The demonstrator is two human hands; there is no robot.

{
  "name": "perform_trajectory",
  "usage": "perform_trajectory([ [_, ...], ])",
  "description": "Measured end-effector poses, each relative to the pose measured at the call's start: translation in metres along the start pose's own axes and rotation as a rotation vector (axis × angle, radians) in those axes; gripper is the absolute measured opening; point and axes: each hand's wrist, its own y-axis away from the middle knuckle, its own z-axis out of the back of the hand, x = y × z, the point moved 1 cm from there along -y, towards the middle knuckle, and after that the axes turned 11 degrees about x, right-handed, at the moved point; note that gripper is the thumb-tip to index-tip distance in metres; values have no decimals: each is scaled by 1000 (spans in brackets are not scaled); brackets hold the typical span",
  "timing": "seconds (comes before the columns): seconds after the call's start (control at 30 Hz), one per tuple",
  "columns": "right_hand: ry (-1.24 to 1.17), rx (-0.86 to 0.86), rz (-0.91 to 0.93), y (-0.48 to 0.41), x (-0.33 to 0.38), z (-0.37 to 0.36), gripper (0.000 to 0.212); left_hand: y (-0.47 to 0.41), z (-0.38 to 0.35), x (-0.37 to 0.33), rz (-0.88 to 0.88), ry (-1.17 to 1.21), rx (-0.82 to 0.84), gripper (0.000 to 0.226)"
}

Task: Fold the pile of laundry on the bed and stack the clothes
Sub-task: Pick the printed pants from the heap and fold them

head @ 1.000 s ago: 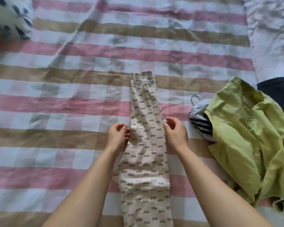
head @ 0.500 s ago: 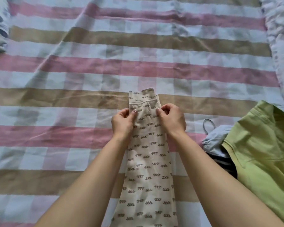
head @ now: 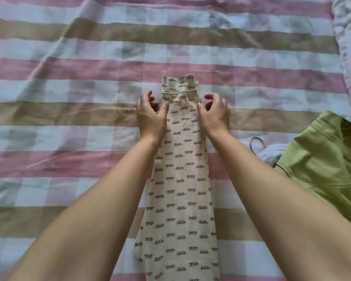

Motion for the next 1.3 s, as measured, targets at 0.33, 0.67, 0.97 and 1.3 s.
perform_trajectory([
  [0.33,637,441,239,204,-81,-33,56,203,18,71,-261,-860,575,53],
  [0.67,85,336,544,360,-127,7,8,333,71,71,-520,-434,443,15],
  [0.97,284,476,576,413,-187,-11,48,403,76,135,-550,-489,612,17],
  [1.3,16,402,461,406,-172,-5,17,403,79,118,-310,-218,521,13],
])
